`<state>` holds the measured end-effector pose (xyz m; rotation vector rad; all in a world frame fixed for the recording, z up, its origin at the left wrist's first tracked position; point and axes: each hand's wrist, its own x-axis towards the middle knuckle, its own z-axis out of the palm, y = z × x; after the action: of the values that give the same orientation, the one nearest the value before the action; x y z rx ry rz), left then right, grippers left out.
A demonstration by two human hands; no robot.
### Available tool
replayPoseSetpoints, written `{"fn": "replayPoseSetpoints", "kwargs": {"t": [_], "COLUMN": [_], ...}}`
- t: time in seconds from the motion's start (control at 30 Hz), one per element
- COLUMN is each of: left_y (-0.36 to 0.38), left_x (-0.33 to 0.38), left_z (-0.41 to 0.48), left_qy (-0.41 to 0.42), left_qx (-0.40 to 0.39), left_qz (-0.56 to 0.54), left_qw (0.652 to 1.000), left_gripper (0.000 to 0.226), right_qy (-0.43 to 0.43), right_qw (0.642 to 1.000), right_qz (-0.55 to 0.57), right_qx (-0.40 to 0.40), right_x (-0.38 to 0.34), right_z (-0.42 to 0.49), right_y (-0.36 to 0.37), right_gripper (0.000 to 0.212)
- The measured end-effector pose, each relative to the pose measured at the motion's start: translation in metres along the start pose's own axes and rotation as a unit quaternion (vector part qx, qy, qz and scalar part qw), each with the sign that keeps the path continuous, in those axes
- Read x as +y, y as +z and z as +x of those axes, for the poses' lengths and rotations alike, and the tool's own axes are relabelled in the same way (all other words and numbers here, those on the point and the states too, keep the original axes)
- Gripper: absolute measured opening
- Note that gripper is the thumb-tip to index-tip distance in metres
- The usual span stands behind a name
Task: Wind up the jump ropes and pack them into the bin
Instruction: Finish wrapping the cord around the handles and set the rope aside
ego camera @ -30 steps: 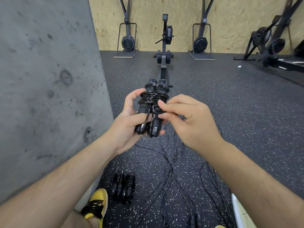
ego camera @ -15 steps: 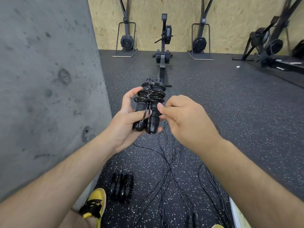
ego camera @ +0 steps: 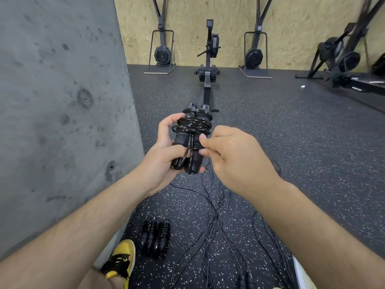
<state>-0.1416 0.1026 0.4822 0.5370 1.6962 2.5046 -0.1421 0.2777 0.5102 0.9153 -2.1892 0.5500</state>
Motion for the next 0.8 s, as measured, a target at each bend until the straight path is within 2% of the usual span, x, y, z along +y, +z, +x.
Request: {"fn": "replayPoseSetpoints", "kwargs": {"t": [0.2,0.33,0.53,0.63,0.8], "left_y": [0.002,0.003,0.006,0.005,0.005], "left_x": [0.002,0.004,0.005,0.004,0.003], "left_z": [0.000,-0.002,-0.002,-0.001,0.000], "left_qy": [0.001,0.004,0.010,0.012,0.020], "left_qx": [0.009,0.011,0.023,0.032,0.052], "left_qz": [0.001,-0.007,-0.034,-0.052,-0.062], "left_qw": [1.000,1.000,0.999,0.998,0.997], "left_gripper": [0.077,0.076,0.078,0.078,0.078], "right_qy": [0.041,0.035,0.005,0.019,0.009], "right_qw": [0.999,0.999,0.998,0.992,0.991], "right_qz": [0.007,0.013,-0.029,-0.063,-0.116], "right_qx": [0.005,-0.002,-0.064,-0.112,-0.060], "right_x": [-0.005,-0.009,-0.011,-0.014,-0.015], "right_z": [-0.001,-0.001,-0.004,-0.007,-0.011], "right_y": [0.003,0.002,0.002,0.009,0.014], "right_gripper": [0.029,0.028,0.018,0.031,0.046]}}
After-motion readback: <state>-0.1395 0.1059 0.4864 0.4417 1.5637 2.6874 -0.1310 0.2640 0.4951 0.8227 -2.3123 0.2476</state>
